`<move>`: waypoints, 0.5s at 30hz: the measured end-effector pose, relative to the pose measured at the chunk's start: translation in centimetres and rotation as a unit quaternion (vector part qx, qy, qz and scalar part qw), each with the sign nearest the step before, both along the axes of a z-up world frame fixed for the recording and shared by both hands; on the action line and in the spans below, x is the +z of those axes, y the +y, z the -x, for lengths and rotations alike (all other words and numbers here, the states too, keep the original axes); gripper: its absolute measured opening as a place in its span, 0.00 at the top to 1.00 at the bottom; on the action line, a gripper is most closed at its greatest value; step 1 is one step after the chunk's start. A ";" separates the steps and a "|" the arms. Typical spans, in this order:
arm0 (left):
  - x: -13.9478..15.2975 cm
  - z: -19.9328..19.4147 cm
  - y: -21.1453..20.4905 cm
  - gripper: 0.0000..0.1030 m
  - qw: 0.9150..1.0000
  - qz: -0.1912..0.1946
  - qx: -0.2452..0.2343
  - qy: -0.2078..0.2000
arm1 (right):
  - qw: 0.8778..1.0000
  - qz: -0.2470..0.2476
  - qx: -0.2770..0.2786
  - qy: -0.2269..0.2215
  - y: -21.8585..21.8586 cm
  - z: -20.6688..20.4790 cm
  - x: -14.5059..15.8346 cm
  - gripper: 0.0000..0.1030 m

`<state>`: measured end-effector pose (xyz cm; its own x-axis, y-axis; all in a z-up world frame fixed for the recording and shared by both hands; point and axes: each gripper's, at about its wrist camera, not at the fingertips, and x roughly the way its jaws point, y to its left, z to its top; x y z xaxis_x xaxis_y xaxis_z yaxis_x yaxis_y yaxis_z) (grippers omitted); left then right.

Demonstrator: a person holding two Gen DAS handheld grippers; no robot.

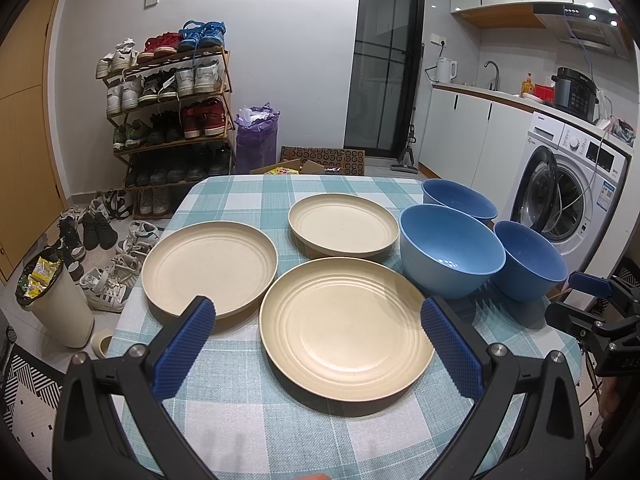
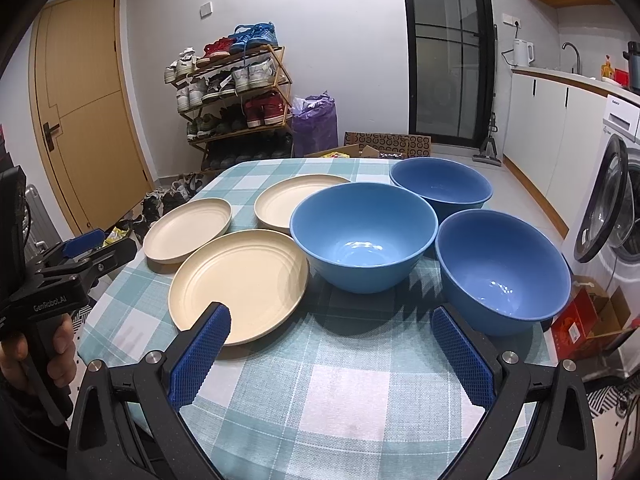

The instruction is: Organize plates and bowls

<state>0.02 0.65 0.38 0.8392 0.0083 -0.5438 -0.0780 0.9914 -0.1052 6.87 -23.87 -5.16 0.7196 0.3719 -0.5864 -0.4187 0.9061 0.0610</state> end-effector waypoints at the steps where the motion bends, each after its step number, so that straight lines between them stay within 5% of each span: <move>1: 0.0 0.0 0.0 0.00 1.000 0.000 0.001 0.000 | 1.000 0.001 -0.001 0.000 -0.1 0.0 0.0 0.00; 15: -0.4 -0.4 0.4 0.00 1.000 0.003 0.005 -0.001 | 1.000 0.002 -0.006 -0.003 -0.2 -0.2 0.1 0.00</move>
